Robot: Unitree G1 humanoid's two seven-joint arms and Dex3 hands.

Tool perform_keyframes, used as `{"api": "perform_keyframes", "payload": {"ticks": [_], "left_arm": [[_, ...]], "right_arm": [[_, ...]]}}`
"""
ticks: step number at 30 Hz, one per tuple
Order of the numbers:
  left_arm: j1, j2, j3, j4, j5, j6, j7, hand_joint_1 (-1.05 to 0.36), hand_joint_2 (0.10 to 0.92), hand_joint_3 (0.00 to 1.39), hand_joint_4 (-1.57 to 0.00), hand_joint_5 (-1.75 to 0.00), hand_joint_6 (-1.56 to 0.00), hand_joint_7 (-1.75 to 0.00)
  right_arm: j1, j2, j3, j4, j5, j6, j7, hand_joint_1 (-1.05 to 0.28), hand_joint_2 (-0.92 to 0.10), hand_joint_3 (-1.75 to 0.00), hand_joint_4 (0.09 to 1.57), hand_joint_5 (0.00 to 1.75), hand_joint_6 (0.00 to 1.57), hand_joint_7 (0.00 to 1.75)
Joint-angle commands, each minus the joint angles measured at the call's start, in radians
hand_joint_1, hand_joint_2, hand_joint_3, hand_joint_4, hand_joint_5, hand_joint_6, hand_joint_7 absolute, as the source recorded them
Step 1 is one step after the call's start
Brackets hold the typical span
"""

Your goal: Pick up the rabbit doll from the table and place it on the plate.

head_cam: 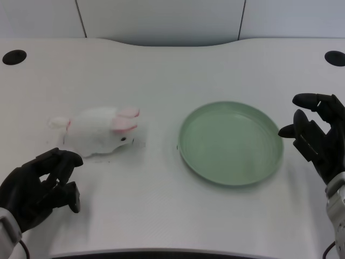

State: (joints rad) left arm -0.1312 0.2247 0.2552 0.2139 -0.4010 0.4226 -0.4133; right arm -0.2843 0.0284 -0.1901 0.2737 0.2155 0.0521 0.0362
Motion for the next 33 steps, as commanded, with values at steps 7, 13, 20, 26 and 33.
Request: {"api": "perform_keyframes", "payload": {"ticks": [7, 13, 20, 26, 33], "left_arm": [[0.003, 0.013, 0.005, -0.006, 0.002, 0.004, 0.008, -0.40, 0.919, 0.50, -1.04, -1.75, -0.76, -1.73], [0.012, 0.009, 0.000, -0.017, 0.012, -0.017, 0.012, -0.41, 0.921, 0.46, -1.04, -1.75, -0.78, -1.70], [0.034, 0.045, -0.084, -0.046, 0.204, -0.347, 0.014, -0.49, 0.921, 0.41, -0.97, -1.65, -0.79, -1.35], [-0.060, 0.161, -0.169, -0.103, 0.445, -0.532, 0.050, -0.51, 0.921, 0.17, -0.67, -1.50, -0.46, -1.15], [-0.215, 0.327, -0.278, -0.037, 0.771, -0.728, 0.149, -0.71, 0.921, 0.04, -0.24, -1.45, -0.14, -1.18]], "right_arm": [[-0.005, -0.014, -0.004, -0.015, 0.000, 0.000, -0.006, -0.24, -0.92, -0.67, 0.32, 1.66, 0.27, 1.44], [0.002, -0.009, -0.002, -0.040, 0.001, 0.020, -0.019, -0.24, -0.92, -0.65, 0.32, 1.67, 0.28, 1.45], [0.005, -0.011, 0.000, -0.031, -0.002, 0.002, -0.014, -0.26, -0.92, -0.63, 0.37, 1.69, 0.30, 1.45], [0.006, -0.016, 0.001, -0.040, -0.002, 0.016, -0.015, -0.26, -0.92, -0.65, 0.34, 1.66, 0.29, 1.44], [0.009, -0.010, 0.006, -0.051, -0.007, 0.019, -0.026, -0.27, -0.92, -0.63, 0.36, 1.68, 0.31, 1.45]]}}
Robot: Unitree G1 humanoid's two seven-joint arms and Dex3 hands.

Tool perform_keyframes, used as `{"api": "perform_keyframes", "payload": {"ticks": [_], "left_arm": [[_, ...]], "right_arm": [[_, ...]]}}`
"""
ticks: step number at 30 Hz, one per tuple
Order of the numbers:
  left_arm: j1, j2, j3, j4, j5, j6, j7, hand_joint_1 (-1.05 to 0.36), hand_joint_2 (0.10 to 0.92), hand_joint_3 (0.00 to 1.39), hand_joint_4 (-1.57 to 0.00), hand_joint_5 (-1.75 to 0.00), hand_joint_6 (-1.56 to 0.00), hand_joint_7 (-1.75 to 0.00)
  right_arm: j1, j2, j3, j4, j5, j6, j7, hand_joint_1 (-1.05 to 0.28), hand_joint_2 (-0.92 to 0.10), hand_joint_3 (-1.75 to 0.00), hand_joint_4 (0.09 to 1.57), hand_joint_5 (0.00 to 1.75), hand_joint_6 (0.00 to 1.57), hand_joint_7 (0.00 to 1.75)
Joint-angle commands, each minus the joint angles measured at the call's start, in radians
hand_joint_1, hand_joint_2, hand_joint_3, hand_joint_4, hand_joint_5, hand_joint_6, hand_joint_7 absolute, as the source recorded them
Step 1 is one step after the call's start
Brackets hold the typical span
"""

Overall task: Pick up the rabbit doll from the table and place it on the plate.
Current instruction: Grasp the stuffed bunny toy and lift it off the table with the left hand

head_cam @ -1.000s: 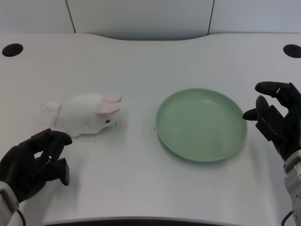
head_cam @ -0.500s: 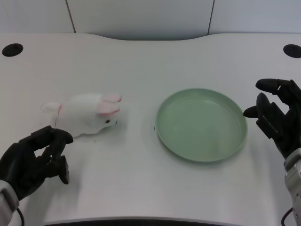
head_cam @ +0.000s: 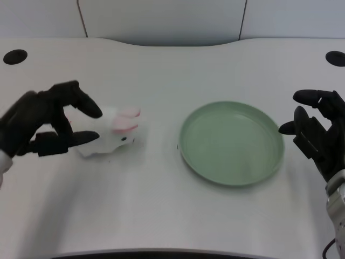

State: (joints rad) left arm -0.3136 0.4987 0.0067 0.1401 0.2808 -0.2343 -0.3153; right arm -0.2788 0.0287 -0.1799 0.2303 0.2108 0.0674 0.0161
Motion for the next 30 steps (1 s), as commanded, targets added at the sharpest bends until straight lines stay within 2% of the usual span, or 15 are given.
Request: {"api": "perform_keyframes", "payload": {"ticks": [1, 2, 3, 5, 7, 10, 11, 13, 18, 21, 25, 28, 30], "left_arm": [[-0.068, 0.075, -0.055, 0.058, 0.141, -0.080, 0.058, -0.72, 0.921, 0.03, -0.23, -1.45, -0.13, -1.19], [-0.117, 0.098, -0.089, 0.088, 0.201, -0.082, 0.058, -0.79, 0.906, 0.02, -0.09, -1.31, -0.05, -1.07], [-0.164, 0.115, -0.121, 0.116, 0.254, -0.081, 0.052, -0.82, 0.901, 0.01, -0.05, -1.15, -0.03, -0.96], [-0.224, 0.127, -0.160, 0.161, 0.304, -0.080, 0.045, -0.88, 0.891, 0.01, -0.01, -0.88, 0.00, -0.77], [-0.259, 0.126, -0.182, 0.197, 0.319, -0.080, 0.043, -0.92, 0.878, 0.00, 0.00, -0.72, 0.00, -0.68], [-0.327, 0.119, -0.230, 0.266, 0.349, -0.066, 0.024, -0.97, 0.882, 0.01, 0.00, -0.54, 0.00, -0.53], [-0.336, 0.119, -0.238, 0.277, 0.351, -0.065, 0.024, -0.98, 0.882, 0.01, 0.00, -0.52, 0.00, -0.51], [-0.401, 0.094, -0.289, 0.366, 0.381, -0.043, 0.003, -1.00, 0.872, 0.00, 0.00, -0.49, 0.00, -0.50], [-0.536, 0.006, -0.390, 0.631, 0.410, 0.001, -0.031, -0.99, 0.825, 0.00, 0.00, -0.44, 0.00, -0.52], [-0.596, -0.048, -0.433, 0.785, 0.428, 0.005, 0.020, -0.99, 0.798, 0.00, 0.00, -0.54, 0.00, -0.58], [-0.633, -0.069, -0.457, 0.872, 0.428, -0.012, 0.058, -0.99, 0.795, 0.00, 0.00, -0.57, 0.00, -0.59], [-0.694, -0.157, -0.525, 1.004, 0.479, 0.045, 0.102, -1.00, 0.800, 0.00, 0.00, -0.59, 0.00, -0.62], [-0.719, -0.190, -0.552, 1.057, 0.497, 0.059, 0.119, -0.98, 0.783, 0.00, 0.00, -0.61, 0.00, -0.64]], "right_arm": [[0.004, -0.010, -0.005, -0.009, -0.001, 0.006, -0.006, -0.27, -0.92, -0.63, 0.36, 1.68, 0.31, 1.45], [0.004, -0.010, -0.006, -0.006, 0.002, 0.003, -0.003, -0.26, -0.92, -0.63, 0.36, 1.68, 0.31, 1.45], [0.003, -0.010, -0.008, -0.002, 0.003, 0.000, -0.002, -0.26, -0.92, -0.63, 0.36, 1.68, 0.31, 1.46], [0.003, -0.011, -0.010, 0.004, 0.004, -0.008, 0.002, -0.27, -0.92, -0.63, 0.37, 1.69, 0.31, 1.46], [0.005, -0.011, -0.010, 0.006, 0.003, -0.016, 0.004, -0.26, -0.92, -0.63, 0.37, 1.69, 0.32, 1.46], [0.010, -0.013, -0.006, -0.011, -0.004, 0.004, -0.006, -0.26, -0.92, -0.63, 0.37, 1.68, 0.31, 1.46], [0.011, -0.013, -0.005, -0.013, -0.005, 0.006, -0.008, -0.26, -0.92, -0.63, 0.37, 1.67, 0.31, 1.45], [0.015, -0.014, -0.007, -0.004, -0.002, -0.006, 0.001, -0.26, -0.92, -0.63, 0.38, 1.67, 0.31, 1.44], [0.025, -0.010, -0.006, -0.019, 0.001, -0.007, 0.003, -0.26, -0.92, -0.64, 0.39, 1.66, 0.32, 1.44], [0.029, -0.012, -0.005, -0.025, 0.007, -0.009, 0.015, -0.27, -0.92, -0.63, 0.36, 1.67, 0.32, 1.44], [0.032, -0.011, -0.006, -0.031, 0.006, -0.008, 0.018, -0.27, -0.92, -0.63, 0.36, 1.68, 0.32, 1.45], [0.030, -0.021, -0.013, -0.033, 0.010, 0.004, 0.021, -0.26, -0.92, -0.64, 0.34, 1.68, 0.32, 1.45], [0.028, -0.028, -0.014, -0.033, 0.004, 0.010, 0.020, -0.27, -0.92, -0.64, 0.33, 1.69, 0.31, 1.45]]}}
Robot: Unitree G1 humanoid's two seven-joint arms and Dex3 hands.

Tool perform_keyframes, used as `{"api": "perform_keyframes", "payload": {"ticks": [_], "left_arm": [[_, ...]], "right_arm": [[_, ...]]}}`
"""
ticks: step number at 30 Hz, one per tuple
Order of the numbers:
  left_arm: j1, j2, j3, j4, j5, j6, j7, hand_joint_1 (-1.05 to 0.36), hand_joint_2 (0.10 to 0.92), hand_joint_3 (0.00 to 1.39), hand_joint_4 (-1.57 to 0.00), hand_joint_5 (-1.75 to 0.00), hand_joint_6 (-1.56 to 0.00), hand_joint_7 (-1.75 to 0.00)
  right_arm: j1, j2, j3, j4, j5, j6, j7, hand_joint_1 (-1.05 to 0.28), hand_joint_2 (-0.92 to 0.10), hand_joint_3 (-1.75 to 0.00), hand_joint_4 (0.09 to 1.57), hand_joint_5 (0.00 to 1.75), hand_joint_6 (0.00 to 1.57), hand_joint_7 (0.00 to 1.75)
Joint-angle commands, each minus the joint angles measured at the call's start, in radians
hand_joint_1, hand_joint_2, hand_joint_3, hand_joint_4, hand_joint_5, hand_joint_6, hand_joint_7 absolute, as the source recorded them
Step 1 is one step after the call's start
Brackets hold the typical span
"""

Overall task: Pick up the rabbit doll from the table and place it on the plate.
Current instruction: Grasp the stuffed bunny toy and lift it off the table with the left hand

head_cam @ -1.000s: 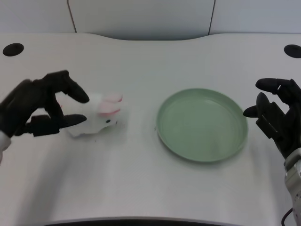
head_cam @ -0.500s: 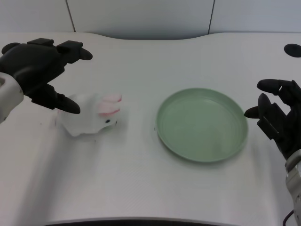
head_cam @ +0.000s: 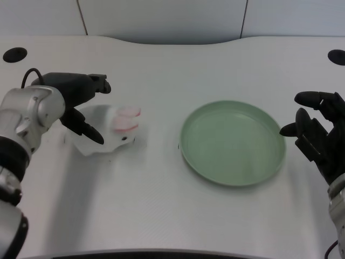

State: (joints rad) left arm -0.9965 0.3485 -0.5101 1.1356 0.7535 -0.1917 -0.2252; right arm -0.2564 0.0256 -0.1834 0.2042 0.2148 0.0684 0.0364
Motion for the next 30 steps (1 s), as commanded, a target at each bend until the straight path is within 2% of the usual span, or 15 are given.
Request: {"api": "perform_keyframes", "payload": {"ticks": [1, 2, 4, 7, 10, 12, 14, 17, 19, 21, 25, 30], "left_arm": [[-0.044, -0.047, -0.043, 0.077, 0.027, 0.019, 0.034, -0.97, 0.773, 0.00, 0.00, -0.61, 0.00, -0.64], [-0.050, -0.052, -0.048, 0.089, 0.028, 0.019, 0.038, -0.96, 0.769, 0.00, 0.00, -0.61, 0.00, -0.65], [-0.065, -0.078, -0.066, 0.123, 0.037, 0.039, 0.036, -0.91, 0.736, 0.00, 0.00, -0.59, 0.00, -0.64], [-0.081, -0.103, -0.078, 0.158, 0.032, 0.059, 0.022, -0.81, 0.687, 0.01, 0.00, -0.54, 0.00, -0.63], [-0.089, -0.112, -0.083, 0.173, 0.027, 0.062, 0.018, -0.80, 0.672, 0.00, 0.00, -0.52, 0.00, -0.63], [-0.090, -0.112, -0.085, 0.176, 0.025, 0.062, 0.020, -0.79, 0.671, 0.00, 0.00, -0.52, 0.00, -0.64], [-0.101, -0.129, -0.079, 0.193, 0.017, 0.089, 0.005, -0.76, 0.653, 0.01, 0.00, -0.49, 0.00, -0.65], [-0.109, -0.139, -0.094, 0.204, 0.030, 0.108, 0.020, -0.69, 0.650, 0.01, 0.00, -0.47, 0.00, -0.66], [-0.117, -0.143, -0.126, 0.209, 0.059, 0.124, 0.024, -0.67, 0.670, 0.02, 0.00, -0.44, 0.00, -0.64], [-0.125, -0.140, -0.157, 0.210, 0.088, 0.126, 0.032, -0.66, 0.696, 0.02, 0.00, -0.42, 0.00, -0.61], [-0.134, -0.131, -0.203, 0.212, 0.128, 0.115, 0.049, -0.68, 0.736, 0.02, 0.00, -0.40, 0.00, -0.54], [-0.136, -0.128, -0.229, 0.216, 0.148, 0.112, 0.069, -0.73, 0.738, 0.01, 0.00, -0.40, 0.00, -0.52]], "right_arm": [[0.005, -0.027, -0.011, -0.007, 0.000, 0.011, -0.001, -0.27, -0.92, -0.64, 0.33, 1.69, 0.31, 1.45], [0.005, -0.028, -0.011, -0.007, -0.001, 0.012, -0.001, -0.27, -0.92, -0.64, 0.33, 1.69, 0.30, 1.45], [-0.001, -0.030, -0.021, 0.012, 0.012, 0.005, 0.008, -0.27, -0.92, -0.62, 0.34, 1.68, 0.30, 1.45], [-0.010, -0.029, -0.031, 0.029, 0.023, 0.003, 0.012, -0.28, -0.92, -0.58, 0.37, 1.67, 0.31, 1.44], [-0.015, -0.028, -0.036, 0.036, 0.027, 0.003, 0.014, -0.27, -0.92, -0.58, 0.38, 1.66, 0.32, 1.43], [-0.016, -0.027, -0.038, 0.038, 0.026, 0.003, 0.015, -0.27, -0.92, -0.58, 0.38, 1.66, 0.32, 1.43], [-0.025, -0.032, -0.038, 0.047, 0.022, 0.002, 0.016, -0.26, -0.92, -0.59, 0.38, 1.66, 0.31, 1.43], [-0.036, -0.032, -0.039, 0.058, 0.013, 0.005, 0.003, -0.26, -0.92, -0.60, 0.37, 1.65, 0.32, 1.43], [-0.041, -0.030, -0.042, 0.066, 0.019, 0.001, 0.010, -0.26, -0.92, -0.61, 0.38, 1.67, 0.33, 1.43], [-0.044, -0.029, -0.042, 0.068, 0.018, 0.004, 0.008, -0.26, -0.92, -0.61, 0.37, 1.67, 0.32, 1.43], [-0.046, -0.029, -0.040, 0.078, 0.011, -0.005, 0.006, -0.26, -0.92, -0.61, 0.35, 1.66, 0.31, 1.42], [-0.047, -0.029, -0.041, 0.083, 0.007, -0.009, 0.004, -0.26, -0.92, -0.64, 0.35, 1.66, 0.30, 1.41]]}}
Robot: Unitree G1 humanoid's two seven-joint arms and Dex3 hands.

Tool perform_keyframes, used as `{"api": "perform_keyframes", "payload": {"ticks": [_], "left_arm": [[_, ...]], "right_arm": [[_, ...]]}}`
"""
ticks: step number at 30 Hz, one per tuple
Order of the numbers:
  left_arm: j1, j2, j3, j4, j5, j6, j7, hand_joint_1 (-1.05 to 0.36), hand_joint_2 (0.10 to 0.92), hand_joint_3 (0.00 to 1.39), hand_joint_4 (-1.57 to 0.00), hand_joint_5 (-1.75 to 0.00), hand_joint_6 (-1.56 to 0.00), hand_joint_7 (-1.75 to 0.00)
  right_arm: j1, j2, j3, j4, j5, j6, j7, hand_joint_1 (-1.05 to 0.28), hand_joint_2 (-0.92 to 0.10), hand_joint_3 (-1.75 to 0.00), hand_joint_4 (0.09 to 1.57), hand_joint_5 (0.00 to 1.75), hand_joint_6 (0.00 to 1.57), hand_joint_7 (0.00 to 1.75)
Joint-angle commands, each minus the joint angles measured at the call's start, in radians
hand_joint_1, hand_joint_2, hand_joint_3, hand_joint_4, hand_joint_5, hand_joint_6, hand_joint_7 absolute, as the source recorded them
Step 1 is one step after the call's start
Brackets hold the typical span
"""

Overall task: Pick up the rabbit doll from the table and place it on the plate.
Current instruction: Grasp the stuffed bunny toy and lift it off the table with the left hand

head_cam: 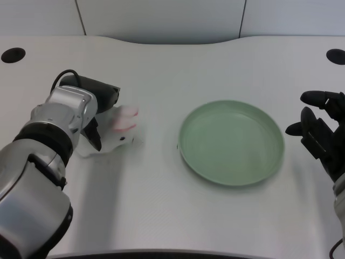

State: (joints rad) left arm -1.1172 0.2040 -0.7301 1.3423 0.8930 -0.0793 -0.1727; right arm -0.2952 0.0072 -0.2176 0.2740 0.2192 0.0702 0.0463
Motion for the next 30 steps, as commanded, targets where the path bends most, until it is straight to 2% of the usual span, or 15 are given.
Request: {"api": "perform_keyframes", "payload": {"ticks": [1, 24, 30], "left_arm": [[-0.015, 0.016, -0.010, 0.009, 0.008, -0.001, 0.017, -0.73, 0.739, 0.01, 0.00, -0.40, 0.00, -0.51], [-0.016, 0.016, -0.013, 0.011, 0.006, -0.001, 0.019, -0.73, 0.743, 0.00, 0.00, -0.40, 0.00, -0.51], [-0.012, 0.019, -0.025, 0.014, 0.014, -0.006, 0.041, -0.74, 0.744, 0.00, 0.00, -0.37, 0.00, -0.47]], "right_arm": [[-0.008, -0.011, -0.007, 0.013, 0.003, -0.011, -0.006, -0.26, -0.92, -0.64, 0.35, 1.66, 0.30, 1.41], [-0.009, -0.011, -0.007, 0.015, 0.003, -0.013, -0.006, -0.26, -0.92, -0.64, 0.35, 1.66, 0.30, 1.41], [-0.009, -0.009, -0.001, 0.005, -0.002, -0.006, -0.014, -0.26, -0.92, -0.64, 0.35, 1.66, 0.30, 1.42]]}}
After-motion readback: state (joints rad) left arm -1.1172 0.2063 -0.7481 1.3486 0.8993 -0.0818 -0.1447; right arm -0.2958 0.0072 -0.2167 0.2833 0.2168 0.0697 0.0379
